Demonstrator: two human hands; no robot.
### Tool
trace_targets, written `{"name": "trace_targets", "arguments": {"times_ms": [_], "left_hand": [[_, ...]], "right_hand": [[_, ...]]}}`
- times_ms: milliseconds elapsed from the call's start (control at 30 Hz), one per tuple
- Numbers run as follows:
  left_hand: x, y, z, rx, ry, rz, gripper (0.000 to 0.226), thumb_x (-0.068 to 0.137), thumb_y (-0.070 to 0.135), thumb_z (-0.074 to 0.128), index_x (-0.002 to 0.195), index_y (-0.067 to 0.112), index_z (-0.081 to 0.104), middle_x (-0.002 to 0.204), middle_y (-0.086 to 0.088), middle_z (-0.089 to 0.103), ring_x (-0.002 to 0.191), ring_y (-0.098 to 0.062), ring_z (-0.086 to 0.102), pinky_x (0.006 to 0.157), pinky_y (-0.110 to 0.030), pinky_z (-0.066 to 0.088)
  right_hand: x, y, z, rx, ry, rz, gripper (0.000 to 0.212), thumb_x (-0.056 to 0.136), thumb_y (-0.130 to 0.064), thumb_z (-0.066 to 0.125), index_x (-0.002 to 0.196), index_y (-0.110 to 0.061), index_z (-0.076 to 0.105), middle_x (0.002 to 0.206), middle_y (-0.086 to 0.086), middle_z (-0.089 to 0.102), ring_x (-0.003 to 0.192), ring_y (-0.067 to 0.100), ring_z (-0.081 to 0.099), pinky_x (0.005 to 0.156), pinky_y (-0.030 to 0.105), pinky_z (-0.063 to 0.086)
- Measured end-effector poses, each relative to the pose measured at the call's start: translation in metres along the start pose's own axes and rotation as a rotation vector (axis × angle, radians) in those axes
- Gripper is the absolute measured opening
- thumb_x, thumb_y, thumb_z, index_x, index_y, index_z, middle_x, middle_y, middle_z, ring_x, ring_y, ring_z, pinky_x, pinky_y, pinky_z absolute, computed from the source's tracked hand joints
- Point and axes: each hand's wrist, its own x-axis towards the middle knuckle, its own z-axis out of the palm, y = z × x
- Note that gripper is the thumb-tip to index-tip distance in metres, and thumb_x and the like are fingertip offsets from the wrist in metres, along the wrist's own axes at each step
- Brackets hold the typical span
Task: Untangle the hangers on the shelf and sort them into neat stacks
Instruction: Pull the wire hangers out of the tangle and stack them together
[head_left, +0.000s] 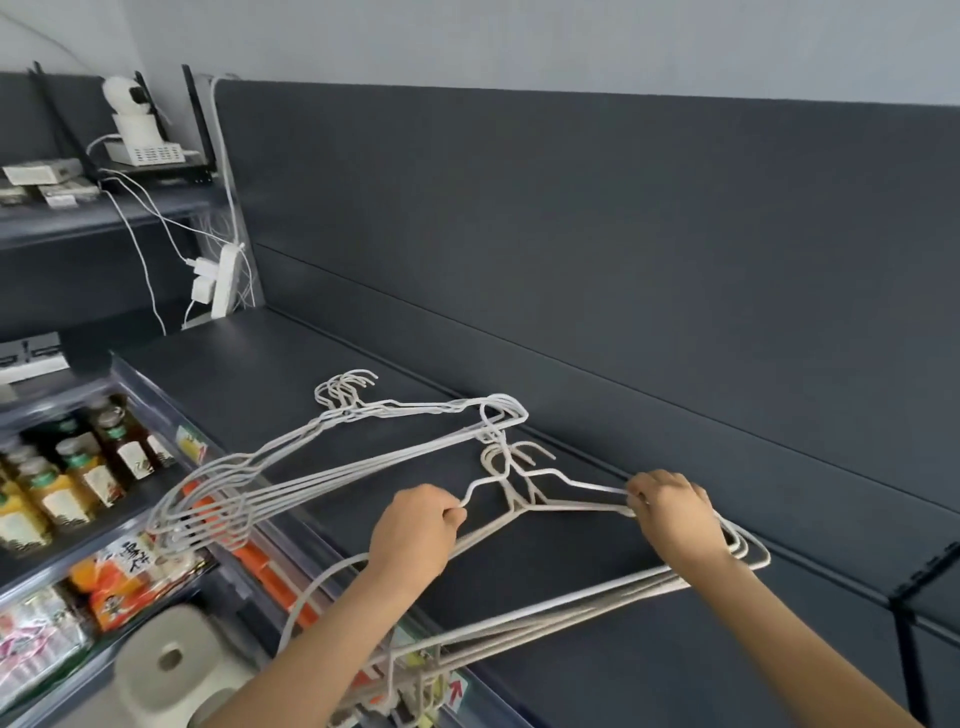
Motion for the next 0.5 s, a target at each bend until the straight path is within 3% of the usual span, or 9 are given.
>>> {"name": "trace_targets", "arguments": {"times_ms": [67, 100, 133, 167, 200, 233, 267, 300, 500], "left_hand": [[0.009, -0.007, -0.011, -0.097, 0.001, 0.014, 0.037, 0.086, 0.021, 0.059, 0.051, 0.02, 0.046, 0.059, -0.002, 0.046, 0.059, -0.021, 0.038, 0.061, -0.032, 0.041], [0.015, -0.012, -0.019, -0.123, -0.001, 0.028, 0.037, 0.085, 0.021, 0.061, 0.051, 0.012, 0.046, 0.059, 0.001, 0.043, 0.06, -0.018, 0.037, 0.061, -0.029, 0.04], [0.021, -0.016, -0.026, -0.134, -0.003, 0.039, 0.037, 0.084, 0.02, 0.061, 0.06, 0.014, 0.034, 0.061, 0.002, 0.043, 0.062, -0.015, 0.038, 0.062, -0.028, 0.038], [0.026, -0.021, -0.036, -0.142, -0.005, 0.038, 0.034, 0.084, 0.02, 0.062, 0.057, 0.019, 0.041, 0.063, 0.002, 0.046, 0.063, -0.014, 0.04, 0.063, -0.027, 0.037], [0.031, -0.026, -0.046, -0.147, 0.006, 0.034, 0.033, 0.084, 0.02, 0.062, 0.063, 0.003, 0.044, 0.065, 0.0, 0.05, 0.064, -0.015, 0.043, 0.065, -0.027, 0.038], [0.035, -0.031, -0.057, -0.14, 0.019, 0.032, 0.031, 0.084, 0.02, 0.062, 0.062, 0.009, 0.043, 0.066, -0.004, 0.054, 0.065, -0.017, 0.047, 0.066, -0.027, 0.039], [0.038, -0.038, -0.068, -0.115, 0.027, 0.034, 0.023, 0.084, 0.019, 0.062, 0.078, -0.003, 0.061, 0.069, -0.008, 0.06, 0.067, -0.02, 0.052, 0.068, -0.029, 0.04], [0.04, -0.046, -0.078, -0.088, 0.041, 0.039, 0.014, 0.084, 0.017, 0.062, 0.077, 0.012, 0.073, 0.073, -0.012, 0.065, 0.069, -0.023, 0.056, 0.069, -0.03, 0.042], [0.053, -0.107, -0.119, -0.038, 0.186, 0.01, 0.013, 0.087, 0.013, 0.059, 0.09, 0.018, 0.071, 0.083, 0.0, 0.071, 0.078, -0.021, 0.063, 0.079, -0.038, 0.051]], "right_hand": [[0.006, -0.002, -0.006, 0.06, 0.04, -0.035, 0.013, 0.088, -0.013, 0.054, 0.09, -0.01, 0.066, 0.091, 0.008, 0.067, 0.093, 0.031, 0.056, 0.08, 0.036, 0.038], [0.009, -0.005, -0.008, 0.086, 0.048, -0.067, 0.012, 0.088, -0.012, 0.055, 0.088, -0.01, 0.066, 0.088, 0.007, 0.067, 0.091, 0.03, 0.055, 0.079, 0.037, 0.039], [0.013, -0.009, -0.01, 0.117, 0.061, -0.1, 0.01, 0.088, -0.011, 0.056, 0.086, -0.01, 0.066, 0.085, 0.007, 0.067, 0.089, 0.031, 0.054, 0.078, 0.038, 0.041], [0.018, -0.015, -0.012, 0.15, 0.084, -0.128, 0.01, 0.087, -0.009, 0.056, 0.084, -0.009, 0.066, 0.083, 0.007, 0.066, 0.086, 0.031, 0.053, 0.077, 0.039, 0.043], [0.024, -0.024, -0.013, 0.181, 0.11, -0.149, 0.01, 0.087, -0.007, 0.056, 0.083, -0.008, 0.065, 0.081, 0.007, 0.065, 0.084, 0.03, 0.052, 0.076, 0.038, 0.043], [0.03, -0.035, -0.015, 0.209, 0.129, -0.16, 0.011, 0.087, -0.005, 0.054, 0.083, -0.008, 0.064, 0.08, 0.007, 0.064, 0.083, 0.028, 0.049, 0.076, 0.036, 0.042], [0.037, -0.045, -0.017, 0.235, 0.141, -0.166, 0.012, 0.088, -0.005, 0.052, 0.083, -0.007, 0.063, 0.08, 0.006, 0.063, 0.084, 0.026, 0.047, 0.076, 0.033, 0.039], [0.045, -0.055, -0.019, 0.255, 0.153, -0.17, 0.014, 0.089, -0.004, 0.051, 0.082, -0.006, 0.062, 0.08, 0.005, 0.063, 0.084, 0.025, 0.046, 0.077, 0.031, 0.037], [0.096, -0.114, -0.003, 0.265, 0.077, -0.19, 0.015, 0.09, -0.011, 0.05, 0.083, -0.007, 0.063, 0.085, 0.009, 0.064, 0.09, 0.029, 0.049, 0.078, 0.033, 0.038]]}}
